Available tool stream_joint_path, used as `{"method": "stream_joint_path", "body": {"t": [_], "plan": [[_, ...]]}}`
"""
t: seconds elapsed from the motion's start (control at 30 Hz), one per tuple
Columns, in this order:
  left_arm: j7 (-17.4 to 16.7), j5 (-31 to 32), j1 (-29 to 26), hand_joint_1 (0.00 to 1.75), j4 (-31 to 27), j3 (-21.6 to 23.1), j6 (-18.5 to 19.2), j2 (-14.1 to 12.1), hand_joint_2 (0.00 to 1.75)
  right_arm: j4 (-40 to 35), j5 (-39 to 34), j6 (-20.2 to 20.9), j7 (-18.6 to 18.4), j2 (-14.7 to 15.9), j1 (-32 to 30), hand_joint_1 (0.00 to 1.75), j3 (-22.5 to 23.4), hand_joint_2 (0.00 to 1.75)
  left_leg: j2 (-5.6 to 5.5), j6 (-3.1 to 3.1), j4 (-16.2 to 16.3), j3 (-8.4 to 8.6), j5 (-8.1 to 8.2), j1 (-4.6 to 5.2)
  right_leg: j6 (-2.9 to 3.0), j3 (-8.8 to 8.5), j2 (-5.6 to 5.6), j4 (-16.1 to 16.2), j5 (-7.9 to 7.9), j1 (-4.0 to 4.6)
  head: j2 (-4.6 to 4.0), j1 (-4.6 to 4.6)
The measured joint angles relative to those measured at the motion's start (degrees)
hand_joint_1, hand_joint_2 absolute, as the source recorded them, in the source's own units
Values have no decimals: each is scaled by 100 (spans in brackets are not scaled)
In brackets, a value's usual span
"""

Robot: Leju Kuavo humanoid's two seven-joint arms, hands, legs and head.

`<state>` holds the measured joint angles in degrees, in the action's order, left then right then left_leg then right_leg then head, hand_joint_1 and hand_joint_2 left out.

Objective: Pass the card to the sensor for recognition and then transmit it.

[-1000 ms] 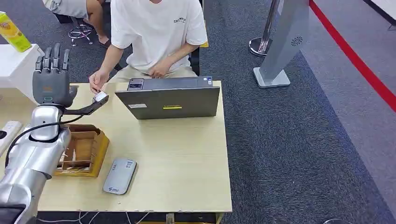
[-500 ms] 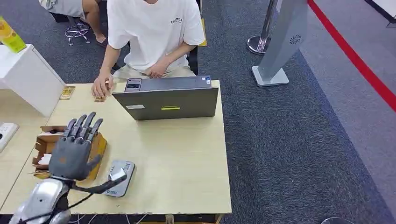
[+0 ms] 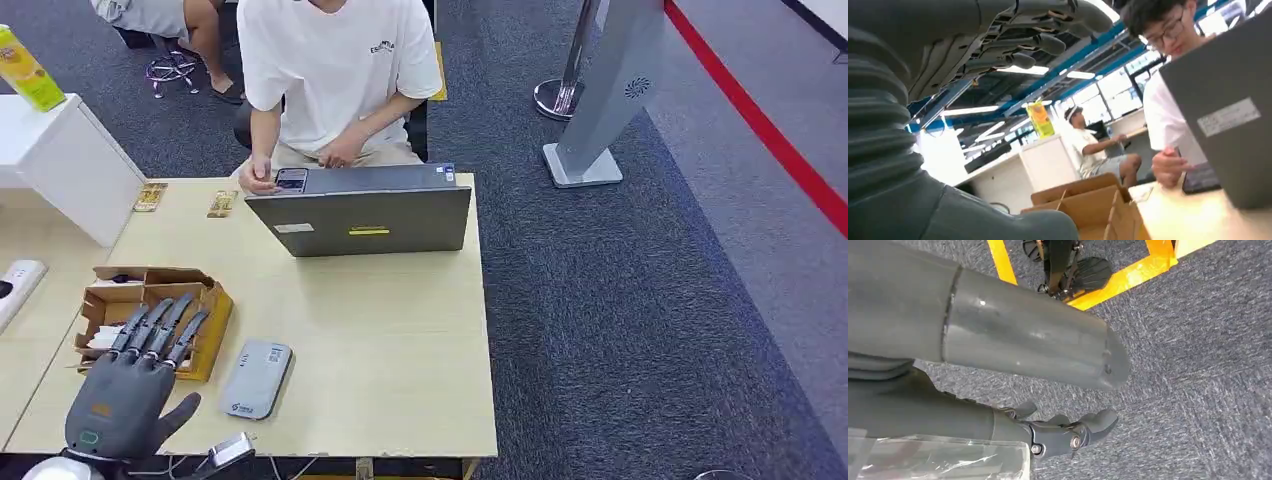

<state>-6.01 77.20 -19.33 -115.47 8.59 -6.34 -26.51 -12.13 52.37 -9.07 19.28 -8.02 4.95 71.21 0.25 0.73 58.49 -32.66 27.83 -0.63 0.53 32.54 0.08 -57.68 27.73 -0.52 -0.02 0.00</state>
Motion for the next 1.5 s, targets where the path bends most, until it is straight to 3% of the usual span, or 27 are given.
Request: {"method": "stream_joint_path", "body": {"t": [0.2,0.43,0.77,1.17,1.5], "plan": [[-182,-184,146,0,582,-453,369,6,175,0,186,61,-57,0,6,0,-2,0,1,5,0,1,-4,-1,1,-1,2,-1,-1,1,0,-2],[-123,-28,241,0,1235,-857,470,172,175,0,284,88,-118,0,10,0,-31,0,0,5,0,0,-4,0,1,0,1,-1,0,0,0,-2],[-204,380,833,0,2094,-874,403,581,175,0,391,147,-175,2,49,0,-98,0,-2,6,1,1,-7,0,1,0,0,-1,-2,0,0,-2],[-324,614,1269,0,2573,-772,298,959,175,0,459,147,-201,2,66,0,-135,0,1,6,2,1,-7,0,1,2,3,-1,-2,0,0,-2],[-324,629,1350,0,2772,-724,280,1095,175,0,470,147,-243,2,66,0,-144,0,1,6,2,1,-7,0,1,3,4,-1,-2,0,0,-2]]}}
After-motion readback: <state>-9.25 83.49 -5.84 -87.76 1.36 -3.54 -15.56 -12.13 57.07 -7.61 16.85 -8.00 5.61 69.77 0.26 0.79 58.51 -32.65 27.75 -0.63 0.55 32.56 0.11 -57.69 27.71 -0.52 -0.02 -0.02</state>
